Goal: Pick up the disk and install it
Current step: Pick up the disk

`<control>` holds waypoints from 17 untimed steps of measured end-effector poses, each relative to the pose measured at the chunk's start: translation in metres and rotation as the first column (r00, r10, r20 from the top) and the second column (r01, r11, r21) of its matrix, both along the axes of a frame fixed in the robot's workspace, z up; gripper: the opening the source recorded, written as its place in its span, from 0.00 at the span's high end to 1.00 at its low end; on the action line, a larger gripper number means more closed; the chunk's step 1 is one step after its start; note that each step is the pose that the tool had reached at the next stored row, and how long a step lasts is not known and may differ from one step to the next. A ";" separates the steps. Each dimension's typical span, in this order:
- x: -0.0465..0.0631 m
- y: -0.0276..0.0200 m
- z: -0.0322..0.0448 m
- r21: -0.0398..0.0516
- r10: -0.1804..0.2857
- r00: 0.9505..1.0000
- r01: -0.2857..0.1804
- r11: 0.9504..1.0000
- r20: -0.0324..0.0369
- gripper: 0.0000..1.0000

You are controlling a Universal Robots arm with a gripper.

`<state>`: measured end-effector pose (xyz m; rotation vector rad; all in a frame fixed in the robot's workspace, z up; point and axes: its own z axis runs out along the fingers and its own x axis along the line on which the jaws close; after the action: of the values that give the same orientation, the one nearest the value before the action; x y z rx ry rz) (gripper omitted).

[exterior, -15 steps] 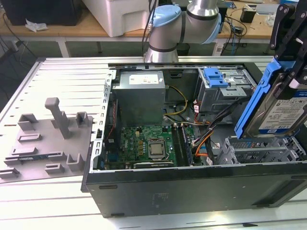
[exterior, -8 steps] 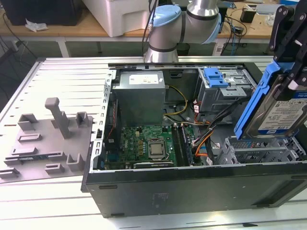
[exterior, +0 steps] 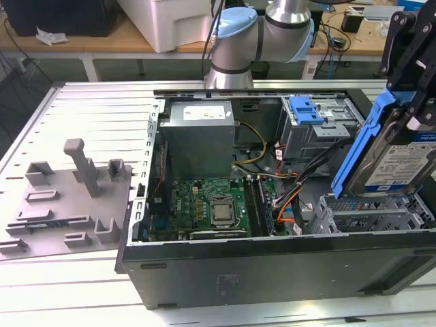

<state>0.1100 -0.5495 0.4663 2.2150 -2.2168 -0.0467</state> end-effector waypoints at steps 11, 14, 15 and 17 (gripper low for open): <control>0.001 0.0000 -0.0059 0.010 0.000 1.000 0.000 1.000 0.000 0.63; 0.001 0.0000 -0.0078 0.015 0.000 1.000 0.000 1.000 0.000 0.63; 0.001 0.0000 -0.0084 0.016 0.000 1.000 0.000 1.000 0.000 0.63; 0.001 0.0000 -0.0096 0.019 0.000 1.000 0.000 1.000 0.000 0.63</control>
<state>0.1107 -0.5495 0.4567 2.2242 -2.2257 -0.0675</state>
